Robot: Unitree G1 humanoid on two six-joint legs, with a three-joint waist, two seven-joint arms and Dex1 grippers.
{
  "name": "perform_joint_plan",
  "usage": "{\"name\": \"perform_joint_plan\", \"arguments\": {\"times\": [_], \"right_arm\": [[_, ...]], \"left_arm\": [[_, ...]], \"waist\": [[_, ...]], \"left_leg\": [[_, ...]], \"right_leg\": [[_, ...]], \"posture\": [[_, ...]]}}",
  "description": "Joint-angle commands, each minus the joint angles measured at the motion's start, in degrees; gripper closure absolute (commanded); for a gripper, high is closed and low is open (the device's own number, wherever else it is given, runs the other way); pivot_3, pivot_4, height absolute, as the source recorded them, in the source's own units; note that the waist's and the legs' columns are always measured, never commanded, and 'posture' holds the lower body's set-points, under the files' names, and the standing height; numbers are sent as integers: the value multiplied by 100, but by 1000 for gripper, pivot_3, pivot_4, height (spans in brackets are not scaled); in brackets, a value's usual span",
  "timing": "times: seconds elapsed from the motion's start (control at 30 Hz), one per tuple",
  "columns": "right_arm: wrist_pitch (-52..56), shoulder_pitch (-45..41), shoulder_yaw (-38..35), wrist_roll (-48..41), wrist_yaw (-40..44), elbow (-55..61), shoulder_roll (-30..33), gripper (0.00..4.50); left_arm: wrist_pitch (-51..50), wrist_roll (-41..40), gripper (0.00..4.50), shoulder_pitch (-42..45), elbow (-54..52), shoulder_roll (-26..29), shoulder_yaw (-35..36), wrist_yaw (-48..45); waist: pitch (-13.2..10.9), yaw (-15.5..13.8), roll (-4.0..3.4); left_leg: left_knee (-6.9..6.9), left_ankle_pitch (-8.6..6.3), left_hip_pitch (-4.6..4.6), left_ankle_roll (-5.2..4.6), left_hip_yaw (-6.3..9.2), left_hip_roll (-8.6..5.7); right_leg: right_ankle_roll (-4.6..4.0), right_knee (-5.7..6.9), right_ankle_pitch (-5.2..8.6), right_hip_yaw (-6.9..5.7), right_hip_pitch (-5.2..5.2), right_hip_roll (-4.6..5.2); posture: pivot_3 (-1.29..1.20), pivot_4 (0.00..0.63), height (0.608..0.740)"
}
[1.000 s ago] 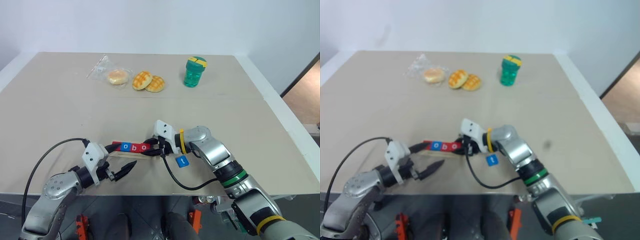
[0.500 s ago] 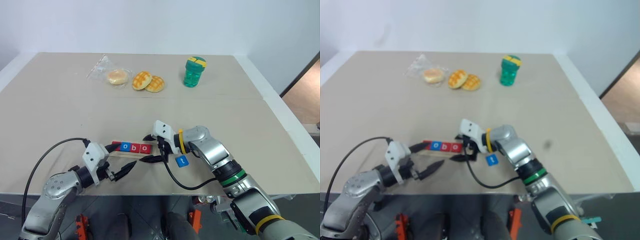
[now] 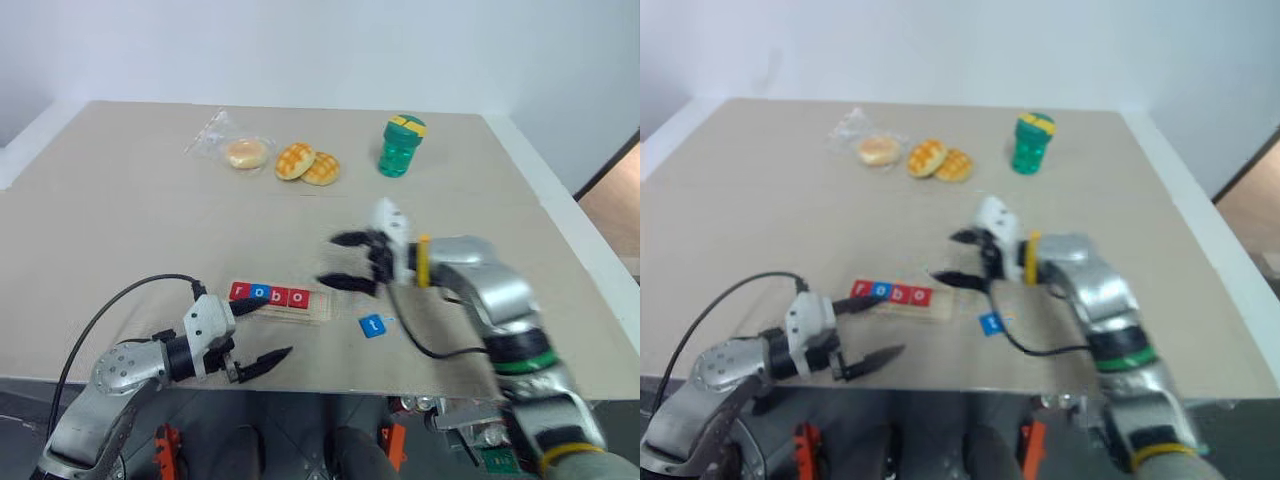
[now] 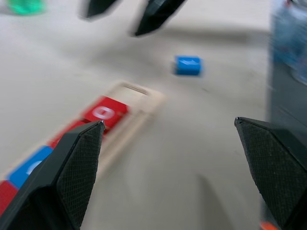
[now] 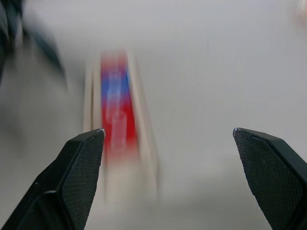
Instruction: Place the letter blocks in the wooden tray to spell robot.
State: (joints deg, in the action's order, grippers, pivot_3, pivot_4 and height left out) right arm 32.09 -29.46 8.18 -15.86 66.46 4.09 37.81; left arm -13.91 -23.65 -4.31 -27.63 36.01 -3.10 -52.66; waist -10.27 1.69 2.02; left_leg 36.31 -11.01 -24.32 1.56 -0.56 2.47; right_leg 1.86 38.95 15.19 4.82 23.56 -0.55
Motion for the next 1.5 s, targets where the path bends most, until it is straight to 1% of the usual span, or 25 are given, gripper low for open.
{"name": "perform_joint_plan", "arguments": {"times": [0.03,0.13,0.2,0.3,0.47,0.57,0.6,0.7,0.87,1.1,1.23,1.5], "right_arm": [[-500,272,-69,-308,631,454,279,71],[-992,430,32,-217,1028,380,535,71],[-1290,392,101,-154,1143,244,552,71],[-1481,286,186,-114,1162,42,435,71],[-2344,263,444,225,1077,-625,84,71],[-2678,162,525,387,1023,-1085,-88,71],[-2739,140,539,425,1031,-1209,-115,311],[-3043,183,561,528,1124,-1474,-101,311],[-2956,498,452,367,1200,-1178,35,311],[-2481,1225,311,120,848,-92,190,311],[-2195,1610,225,106,469,399,207,311],[-1920,1914,178,335,-330,543,116,311]], "left_arm": [[27,-107,0,95,-189,66,-105,-186],[47,-88,0,153,-115,58,-138,-202],[49,-80,0,192,-63,48,-136,-204],[67,-61,0,210,-12,46,-108,-193],[62,-63,0,243,-23,10,-84,-124],[53,-55,0,214,-102,-6,-109,-84],[53,-55,0,195,-127,-6,-110,-76],[66,-59,0,164,-152,2,-101,-69],[121,-22,0,138,-125,8,-93,-51],[241,53,0,71,-22,-21,-130,-32],[389,121,0,10,114,-34,-153,-99],[581,77,0,-22,335,-41,-111,-267]], "waist": [[-3,95,-4],[-8,144,-13],[-8,142,-13],[-9,141,-14],[-8,122,-14],[-9,115,-14],[-9,114,-15],[-9,107,-15],[-9,103,-16],[-9,93,-16],[-8,92,-16],[-8,95,-16]], "left_leg": [[0,-3,2,-6,-4,0],[0,-8,18,-11,-16,16],[0,-8,24,-11,-6,26],[1,-5,32,-11,13,33],[4,-3,34,-9,10,31],[4,-3,30,-9,5,26],[4,-4,29,-9,5,24],[4,-3,28,-9,5,19],[4,-4,29,-9,13,20],[4,-4,29,-8,21,18],[4,-3,32,-8,21,19],[11,-2,35,-7,15,19]], "right_leg": [[2,0,-1,3,0,-3],[-12,5,-10,5,2,-22],[-22,8,-15,3,-1,-41],[-34,10,-20,-4,-10,-57],[-33,11,-21,-2,-14,-53],[-27,10,-17,2,-13,-47],[-25,10,-16,2,-13,-44],[-21,10,-14,2,-13,-38],[-23,10,-13,-4,-18,-39],[-22,11,-9,-6,-21,-38],[-24,11,-12,-8,-23,-39],[-37,11,-8,-5,-23,-38]], "posture": [[0,150,740],[0,150,740],[0,150,740],[0,150,740],[0,150,740],[0,150,740],[0,150,740],[0,150,740],[0,150,740],[0,150,740],[0,150,740],[0,150,740]]}}
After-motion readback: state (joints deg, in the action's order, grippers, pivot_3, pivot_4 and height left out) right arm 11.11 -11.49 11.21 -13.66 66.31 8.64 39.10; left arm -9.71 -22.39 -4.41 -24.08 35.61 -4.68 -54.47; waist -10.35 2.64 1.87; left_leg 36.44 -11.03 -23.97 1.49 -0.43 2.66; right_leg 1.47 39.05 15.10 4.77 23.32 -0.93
